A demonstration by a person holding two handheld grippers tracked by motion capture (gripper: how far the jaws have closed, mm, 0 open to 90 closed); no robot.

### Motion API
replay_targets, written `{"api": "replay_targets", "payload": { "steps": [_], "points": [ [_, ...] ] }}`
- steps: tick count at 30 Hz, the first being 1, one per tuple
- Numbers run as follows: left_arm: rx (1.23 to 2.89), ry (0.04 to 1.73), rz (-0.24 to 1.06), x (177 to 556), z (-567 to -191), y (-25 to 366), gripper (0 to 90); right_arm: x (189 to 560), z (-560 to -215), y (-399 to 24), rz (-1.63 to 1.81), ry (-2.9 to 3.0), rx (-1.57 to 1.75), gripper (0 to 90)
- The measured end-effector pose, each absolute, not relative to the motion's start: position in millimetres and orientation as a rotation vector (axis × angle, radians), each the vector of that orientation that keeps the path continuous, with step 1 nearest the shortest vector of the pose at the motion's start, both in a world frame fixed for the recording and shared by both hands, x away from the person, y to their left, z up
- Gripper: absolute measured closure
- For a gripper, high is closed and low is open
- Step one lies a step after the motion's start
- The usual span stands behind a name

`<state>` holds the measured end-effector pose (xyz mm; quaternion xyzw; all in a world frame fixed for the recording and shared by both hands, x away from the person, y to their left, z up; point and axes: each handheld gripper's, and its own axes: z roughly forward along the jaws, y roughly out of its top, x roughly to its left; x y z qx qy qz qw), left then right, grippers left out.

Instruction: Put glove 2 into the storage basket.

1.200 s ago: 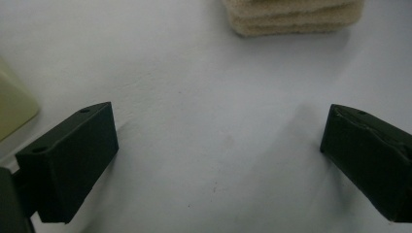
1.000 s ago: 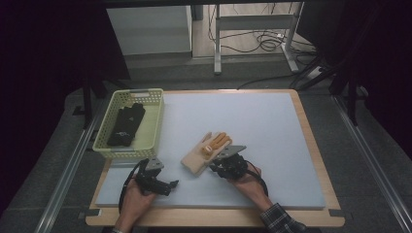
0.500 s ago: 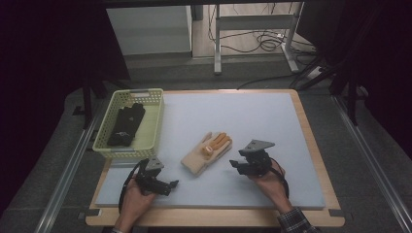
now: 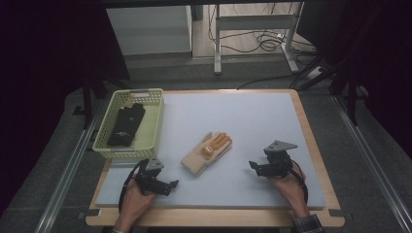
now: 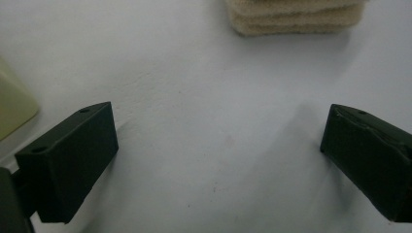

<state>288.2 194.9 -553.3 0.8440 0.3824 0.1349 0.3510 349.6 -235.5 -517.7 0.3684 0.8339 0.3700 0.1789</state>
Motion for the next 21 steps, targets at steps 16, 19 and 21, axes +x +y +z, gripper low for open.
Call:
{"api": "replay_targets", "payload": {
  "steps": [16,19,21],
  "points": [
    [2.177,0.993,0.338,288.6,-552.8,196.2,0.5,351.8,-532.1,-247.6,0.959,2.365,1.074,9.4],
    [2.178,0.993,0.341,288.5,-552.6,195.9,0.8,351.5,-532.3,-247.5,0.958,2.364,1.074,9.4],
    [2.182,0.992,0.35,288.1,-552.5,195.2,0.8,351.5,-532.4,-247.5,0.958,2.363,1.073,9.4]
  ]
}}
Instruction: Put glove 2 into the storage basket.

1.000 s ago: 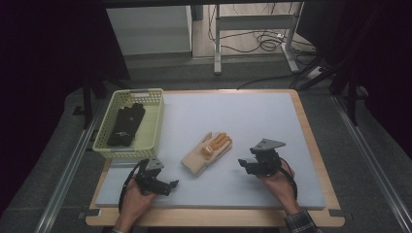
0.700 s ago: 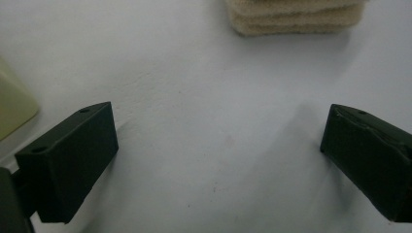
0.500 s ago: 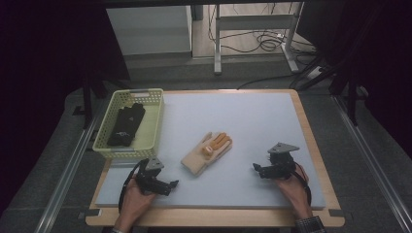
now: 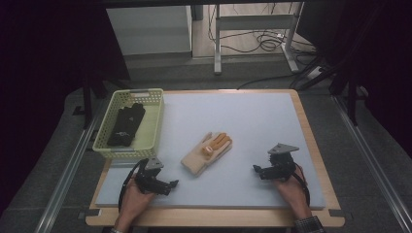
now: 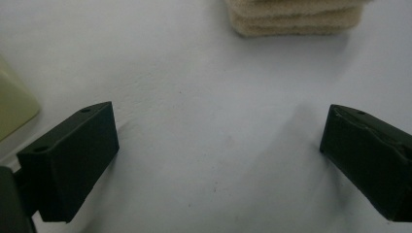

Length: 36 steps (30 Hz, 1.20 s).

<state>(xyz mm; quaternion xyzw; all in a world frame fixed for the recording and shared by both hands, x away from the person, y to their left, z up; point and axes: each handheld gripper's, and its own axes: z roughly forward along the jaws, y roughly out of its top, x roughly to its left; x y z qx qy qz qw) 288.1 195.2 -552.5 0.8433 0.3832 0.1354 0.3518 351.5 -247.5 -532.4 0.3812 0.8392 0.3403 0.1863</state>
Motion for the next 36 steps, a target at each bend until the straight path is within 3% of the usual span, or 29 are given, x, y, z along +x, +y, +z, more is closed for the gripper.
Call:
{"api": "replay_targets", "payload": {
  "steps": [15,26,36],
  "points": [
    [2.164,0.959,0.293,300.0,-536.7,174.7,0.0,351.0,-532.5,-247.3,0.957,2.361,1.072,9.4],
    [2.177,0.935,0.251,328.3,-511.3,140.2,0.0,350.9,-532.6,-247.2,0.957,2.36,1.071,9.4],
    [2.226,0.942,0.231,361.0,-510.1,104.0,0.0,350.9,-532.6,-247.3,0.957,2.359,1.07,9.4]
  ]
}}
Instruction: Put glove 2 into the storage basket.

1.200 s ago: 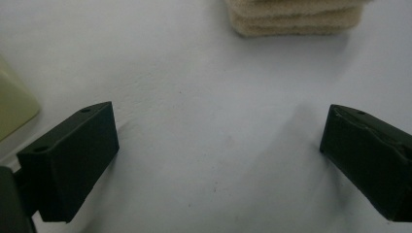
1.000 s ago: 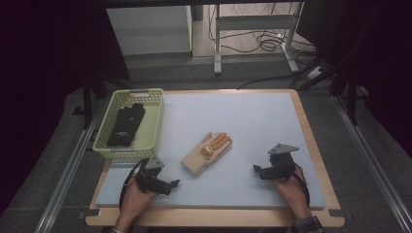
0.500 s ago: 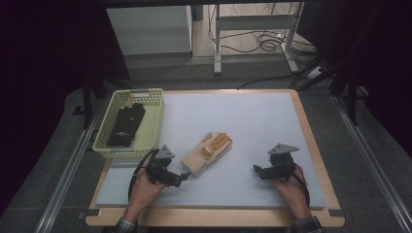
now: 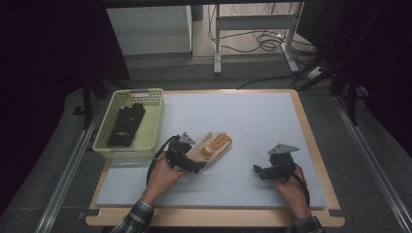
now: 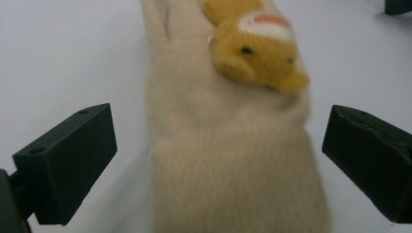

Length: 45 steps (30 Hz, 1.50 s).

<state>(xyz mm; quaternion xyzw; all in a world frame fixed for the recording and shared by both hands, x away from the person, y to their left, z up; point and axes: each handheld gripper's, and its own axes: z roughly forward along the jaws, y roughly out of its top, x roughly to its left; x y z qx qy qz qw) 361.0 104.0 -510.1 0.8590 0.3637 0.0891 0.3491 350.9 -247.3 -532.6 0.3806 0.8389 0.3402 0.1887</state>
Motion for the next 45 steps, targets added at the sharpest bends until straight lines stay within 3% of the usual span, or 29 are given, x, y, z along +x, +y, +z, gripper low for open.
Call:
{"api": "replay_targets", "payload": {
  "steps": [14,18,24,29,35,45],
  "points": [
    [2.358,0.943,0.239,389.0,-530.4,69.1,0.0,350.8,-532.6,-247.3,0.957,2.359,1.07,9.4],
    [2.372,0.934,0.247,385.1,-529.7,67.7,7.8,350.8,-532.7,-247.3,0.957,2.36,1.07,9.4],
    [2.38,0.92,0.244,380.2,-522.8,68.7,39.7,350.8,-532.7,-247.2,0.956,2.359,1.07,9.4],
    [2.391,0.92,0.229,381.3,-519.2,68.2,57.2,350.8,-532.7,-247.2,0.956,2.359,1.071,9.4],
    [2.379,0.953,0.228,384.2,-513.0,66.9,61.7,350.8,-532.7,-247.2,0.955,2.36,1.071,9.4],
    [2.326,0.993,0.295,392.6,-478.7,76.2,61.2,350.8,-532.6,-247.3,0.956,2.36,1.07,9.4]
  ]
}}
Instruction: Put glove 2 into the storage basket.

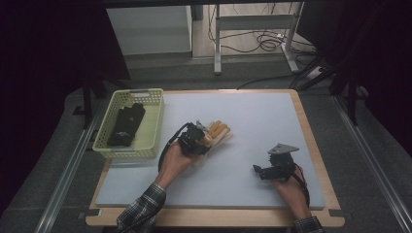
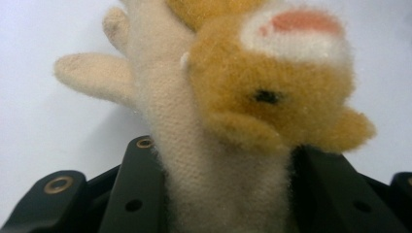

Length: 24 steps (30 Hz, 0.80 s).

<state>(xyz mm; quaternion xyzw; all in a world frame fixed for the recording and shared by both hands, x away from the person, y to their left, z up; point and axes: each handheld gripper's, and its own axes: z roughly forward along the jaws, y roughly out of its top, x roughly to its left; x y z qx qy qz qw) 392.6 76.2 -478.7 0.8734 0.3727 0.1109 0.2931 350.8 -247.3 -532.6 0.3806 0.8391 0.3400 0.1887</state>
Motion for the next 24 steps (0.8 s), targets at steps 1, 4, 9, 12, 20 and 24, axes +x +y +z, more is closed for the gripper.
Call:
{"api": "replay_targets", "payload": {
  "steps": [1,4,9,12,20,24],
  "points": [
    [2.321,0.998,0.297,393.9,-474.7,78.4,61.1,350.7,-532.6,-247.3,0.956,2.36,1.071,9.4],
    [2.303,1.021,0.315,397.5,-463.4,85.8,61.0,350.8,-532.7,-247.3,0.956,2.36,1.069,9.4],
    [2.28,1.058,0.355,404.1,-445.3,101.9,60.8,350.9,-532.7,-247.4,0.956,2.36,1.066,9.4],
    [2.261,1.099,0.395,407.6,-435.5,112.4,60.8,351.0,-532.8,-247.5,0.956,2.359,1.064,9.5],
    [2.197,1.197,0.447,417.0,-416.3,151.4,60.6,350.9,-532.9,-247.3,0.958,2.358,1.063,9.4],
    [2.153,1.265,0.485,420.0,-408.6,178.5,60.5,350.9,-532.9,-247.3,0.958,2.357,1.063,9.5]
  ]
}}
